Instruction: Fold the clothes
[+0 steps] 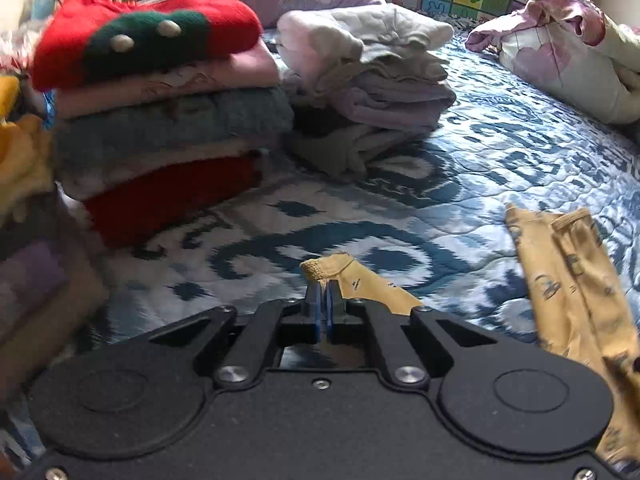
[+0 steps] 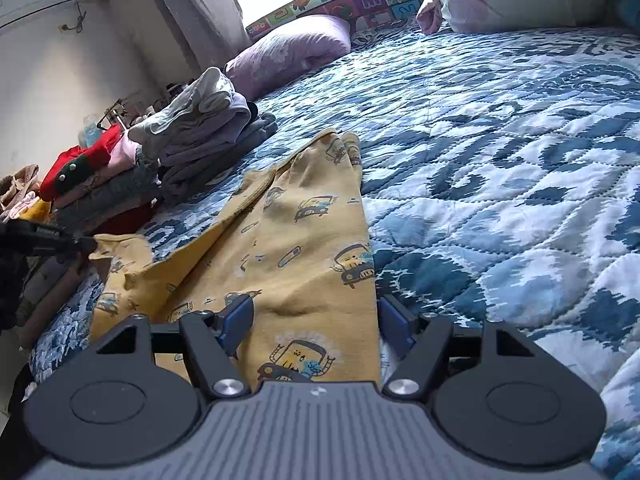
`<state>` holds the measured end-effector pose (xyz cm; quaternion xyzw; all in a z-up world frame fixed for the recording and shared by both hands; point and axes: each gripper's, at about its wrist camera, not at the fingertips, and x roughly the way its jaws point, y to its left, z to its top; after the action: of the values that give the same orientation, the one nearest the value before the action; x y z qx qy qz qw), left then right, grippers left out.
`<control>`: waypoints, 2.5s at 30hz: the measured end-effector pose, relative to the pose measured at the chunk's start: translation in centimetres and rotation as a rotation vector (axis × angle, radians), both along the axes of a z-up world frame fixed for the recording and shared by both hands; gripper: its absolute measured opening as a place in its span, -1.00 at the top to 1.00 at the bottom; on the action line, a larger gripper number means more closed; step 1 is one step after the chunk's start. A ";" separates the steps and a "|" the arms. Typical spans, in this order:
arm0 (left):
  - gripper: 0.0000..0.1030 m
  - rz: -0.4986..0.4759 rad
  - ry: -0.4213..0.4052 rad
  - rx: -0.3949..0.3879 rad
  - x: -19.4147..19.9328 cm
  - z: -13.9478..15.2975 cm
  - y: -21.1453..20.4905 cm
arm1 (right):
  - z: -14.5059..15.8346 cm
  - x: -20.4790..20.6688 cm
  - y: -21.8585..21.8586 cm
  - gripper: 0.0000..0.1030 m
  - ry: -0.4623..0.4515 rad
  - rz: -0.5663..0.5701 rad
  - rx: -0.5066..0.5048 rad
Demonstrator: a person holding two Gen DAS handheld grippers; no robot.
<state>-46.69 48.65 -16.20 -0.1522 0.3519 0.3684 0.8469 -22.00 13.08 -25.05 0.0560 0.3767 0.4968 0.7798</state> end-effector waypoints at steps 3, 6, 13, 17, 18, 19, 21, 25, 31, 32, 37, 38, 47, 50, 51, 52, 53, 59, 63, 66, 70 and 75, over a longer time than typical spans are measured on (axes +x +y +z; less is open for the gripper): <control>0.99 0.008 -0.014 0.015 -1.5 0.6 0.5 | 0.0 -0.1 0.0 -0.35 -0.003 -0.005 -0.002; 0.99 0.042 -0.013 0.002 -3.0 1.4 1.1 | 0.0 -0.1 -0.1 -0.35 -0.004 -0.010 -0.003; 1.00 0.117 -0.111 -0.092 -5.9 3.8 0.3 | 0.1 -0.2 -0.3 -0.36 -0.005 -0.022 -0.008; 1.00 0.160 -0.125 -0.096 -4.1 4.4 1.0 | 0.1 -0.4 -0.1 -0.38 -0.019 -0.024 -0.014; 1.00 0.164 -0.140 -0.100 -3.5 4.4 1.3 | 0.0 -0.4 0.0 -0.38 -0.024 -0.025 -0.015; 1.00 0.165 -0.164 -0.107 -2.8 4.3 1.8 | 0.0 -0.5 -0.1 -0.38 -0.027 -0.026 -0.015; 0.92 0.140 -0.222 -0.136 -1.3 3.7 2.7 | -0.1 -0.6 -0.1 -0.39 -0.030 -0.026 -0.014; 0.50 0.108 -0.268 -0.149 -0.6 2.7 2.9 | -0.1 -0.5 -0.1 -0.39 -0.032 -0.027 -0.011; 0.50 0.152 -0.202 -0.158 -2.8 -0.3 3.1 | -0.1 -0.5 -0.2 -0.40 -0.026 -0.031 -0.009; 0.50 0.169 -0.205 -0.180 -3.2 -1.0 3.4 | -0.1 -0.6 -0.1 -0.42 -0.028 -0.031 -0.011; 0.50 0.194 -0.233 -0.247 -2.0 -3.9 4.4 | 0.0 -0.9 0.1 -0.47 -0.046 -0.027 -0.024; 0.50 0.198 -0.241 -0.260 -1.4 -4.4 4.4 | 0.0 -1.0 0.1 -0.47 -0.047 -0.026 -0.024; 0.49 0.117 -0.100 -0.135 6.3 -6.1 3.7 | -0.3 -1.3 0.8 -0.71 -0.080 0.009 -0.028; 0.49 0.131 -0.117 -0.134 6.3 -6.5 4.0 | -0.3 -1.3 0.9 -0.76 -0.083 0.019 -0.027; 0.49 0.143 -0.144 -0.156 5.8 -6.6 4.3 | -0.4 -1.3 0.9 -0.76 -0.079 0.019 -0.023; 0.60 0.158 -0.174 -0.181 5.2 -6.7 4.6 | -0.4 -1.2 0.9 -0.76 -0.075 0.019 -0.019; 0.71 0.169 -0.193 -0.198 4.6 -6.7 4.7 | -0.4 -1.1 0.9 -0.76 -0.072 0.018 -0.016; 1.00 0.161 -0.247 -0.181 2.1 -4.7 3.7 | -0.4 -1.1 0.9 -0.77 -0.071 0.017 -0.014; 1.00 0.129 -0.247 -0.081 0.3 -1.1 2.4 | -0.4 -1.1 0.8 -0.76 -0.070 0.013 -0.011; 1.00 0.134 -0.235 -0.022 -1.8 1.4 2.2 | -0.3 -1.2 0.7 -0.76 -0.073 0.009 -0.014; 1.00 0.152 -0.246 -0.001 -5.4 3.7 2.5 | -0.2 -1.3 0.7 -0.76 -0.079 0.001 -0.020; 1.00 0.140 -0.233 0.001 -8.0 4.1 2.4 | -0.2 -1.5 0.7 -0.76 -0.085 -0.003 -0.026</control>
<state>-54.65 51.01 -12.08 -0.2177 0.2394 0.4065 0.8544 -23.48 13.73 -25.25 0.0252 0.3494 0.4927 0.7966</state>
